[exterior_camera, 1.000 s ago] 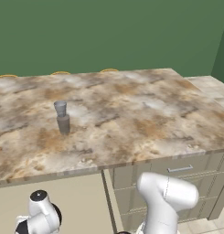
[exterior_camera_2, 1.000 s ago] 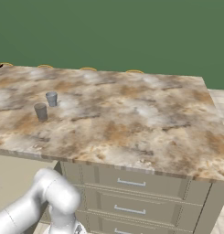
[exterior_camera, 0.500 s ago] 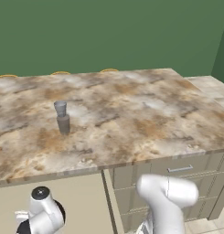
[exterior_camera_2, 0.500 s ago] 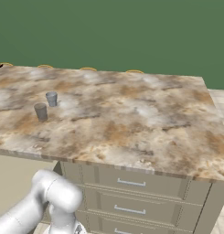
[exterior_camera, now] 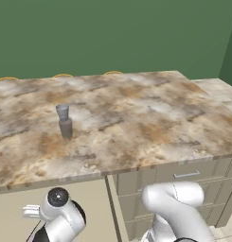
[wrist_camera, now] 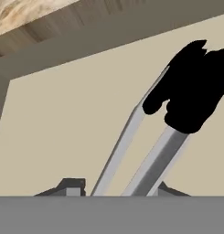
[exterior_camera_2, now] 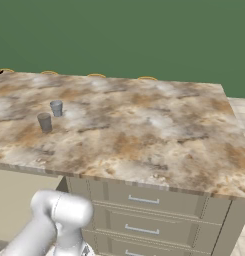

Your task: Take the tongs from the drawer on the left and place them on the dining counter next to the tray containing the kebab skewer.

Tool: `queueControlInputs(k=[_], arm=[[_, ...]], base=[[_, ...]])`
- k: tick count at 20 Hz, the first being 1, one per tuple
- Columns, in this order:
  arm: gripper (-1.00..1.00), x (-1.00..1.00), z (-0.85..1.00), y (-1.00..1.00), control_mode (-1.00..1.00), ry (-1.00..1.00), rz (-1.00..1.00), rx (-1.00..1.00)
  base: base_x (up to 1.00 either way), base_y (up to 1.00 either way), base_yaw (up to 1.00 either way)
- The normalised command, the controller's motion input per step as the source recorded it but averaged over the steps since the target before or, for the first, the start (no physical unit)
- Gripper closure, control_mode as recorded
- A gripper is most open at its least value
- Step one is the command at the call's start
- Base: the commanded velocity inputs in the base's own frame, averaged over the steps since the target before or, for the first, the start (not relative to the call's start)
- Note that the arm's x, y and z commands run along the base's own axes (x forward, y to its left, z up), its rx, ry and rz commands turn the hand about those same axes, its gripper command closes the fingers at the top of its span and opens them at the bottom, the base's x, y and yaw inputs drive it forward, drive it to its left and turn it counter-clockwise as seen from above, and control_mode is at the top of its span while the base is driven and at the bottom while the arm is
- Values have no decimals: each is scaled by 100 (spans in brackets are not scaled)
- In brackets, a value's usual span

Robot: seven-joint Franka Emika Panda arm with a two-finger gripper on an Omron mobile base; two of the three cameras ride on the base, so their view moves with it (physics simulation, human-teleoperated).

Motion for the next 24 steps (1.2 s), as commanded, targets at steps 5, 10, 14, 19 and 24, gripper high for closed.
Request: queueControlInputs(k=[5, 10, 14, 19, 24], arm=[[100, 7, 100, -48, -100, -6, 0, 0], [100, 15, 100, -61, -100, 0, 0, 3], [100, 24, 99, -76, -100, 0, 0, 2], [100, 31, 85, -69, -100, 1, 0, 0], [100, 23, 53, -65, -100, -1, 2, -4]], base=[[0, 0, 0], [0, 0, 0], [0, 0, 0], [0, 0, 0], [0, 0, 0]])
